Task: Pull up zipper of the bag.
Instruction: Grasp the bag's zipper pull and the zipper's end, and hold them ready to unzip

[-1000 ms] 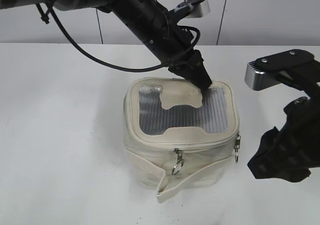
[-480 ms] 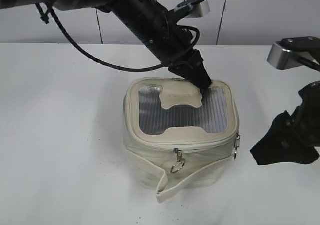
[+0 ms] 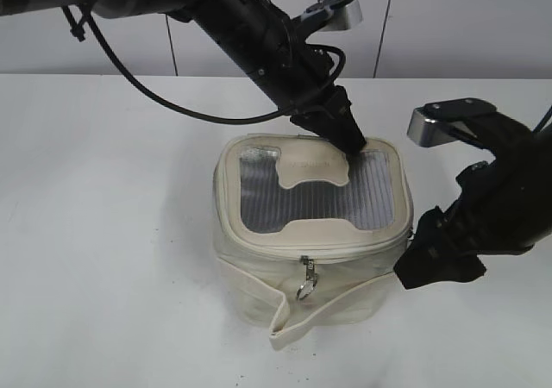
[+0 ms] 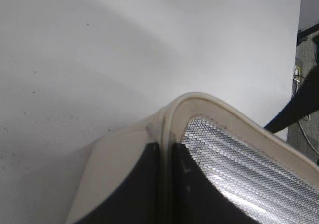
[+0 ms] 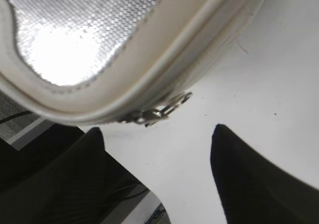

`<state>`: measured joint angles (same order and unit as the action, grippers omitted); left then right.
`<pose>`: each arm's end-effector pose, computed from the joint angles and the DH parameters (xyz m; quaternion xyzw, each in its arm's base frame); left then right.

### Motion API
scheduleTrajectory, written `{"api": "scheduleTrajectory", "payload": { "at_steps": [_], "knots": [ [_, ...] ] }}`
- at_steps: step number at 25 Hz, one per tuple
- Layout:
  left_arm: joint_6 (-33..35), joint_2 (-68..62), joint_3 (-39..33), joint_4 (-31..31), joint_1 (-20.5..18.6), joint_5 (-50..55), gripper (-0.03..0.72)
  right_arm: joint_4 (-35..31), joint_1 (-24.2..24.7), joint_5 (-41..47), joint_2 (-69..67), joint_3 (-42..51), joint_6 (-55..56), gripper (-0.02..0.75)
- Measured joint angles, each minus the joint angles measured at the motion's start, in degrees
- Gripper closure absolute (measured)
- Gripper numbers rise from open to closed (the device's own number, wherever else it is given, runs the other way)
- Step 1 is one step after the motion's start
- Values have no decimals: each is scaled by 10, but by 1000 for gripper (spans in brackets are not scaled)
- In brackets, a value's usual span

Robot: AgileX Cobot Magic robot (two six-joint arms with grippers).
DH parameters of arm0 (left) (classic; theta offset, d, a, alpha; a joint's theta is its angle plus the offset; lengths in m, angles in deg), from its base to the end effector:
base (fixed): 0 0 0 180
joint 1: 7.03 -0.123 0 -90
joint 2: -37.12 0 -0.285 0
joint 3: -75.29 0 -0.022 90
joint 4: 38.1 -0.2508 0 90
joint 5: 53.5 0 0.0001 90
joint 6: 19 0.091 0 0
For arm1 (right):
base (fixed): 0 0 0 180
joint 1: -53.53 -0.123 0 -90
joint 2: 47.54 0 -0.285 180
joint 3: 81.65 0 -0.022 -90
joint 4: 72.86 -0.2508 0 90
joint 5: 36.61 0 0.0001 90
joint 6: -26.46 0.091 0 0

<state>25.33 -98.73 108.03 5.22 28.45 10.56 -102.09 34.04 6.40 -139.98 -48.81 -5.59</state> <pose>0.3574 -0.3237 0.2190 0.4979 0.7876 -0.3388 0.1304 0.2279 0.1129 0.1982 -0.2690 0.9390 0.1781 0.1189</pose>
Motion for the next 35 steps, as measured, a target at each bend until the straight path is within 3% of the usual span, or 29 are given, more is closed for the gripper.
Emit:
{"api": "scheduleTrajectory", "payload": {
  "at_steps": [2, 4, 8, 10, 25, 35],
  "knots": [
    [0, 0, 0, 0, 0, 0, 650, 0, 0, -7, -21, 0, -4, 258],
    [0, 0, 0, 0, 0, 0, 650, 0, 0, -21, -34, 0, -5, 351],
    [0, 0, 0, 0, 0, 0, 650, 0, 0, -38, -39, 0, -5, 652],
    [0, 0, 0, 0, 0, 0, 650, 0, 0, -38, -38, 0, -4, 727],
    [0, 0, 0, -1, 0, -1, 650, -2, -4, 66, 42, 0, 28, 733],
    [0, 0, 0, -1, 0, 1, 650, -20, -138, 34, 43, 0, 60, 733]
  ]
}}
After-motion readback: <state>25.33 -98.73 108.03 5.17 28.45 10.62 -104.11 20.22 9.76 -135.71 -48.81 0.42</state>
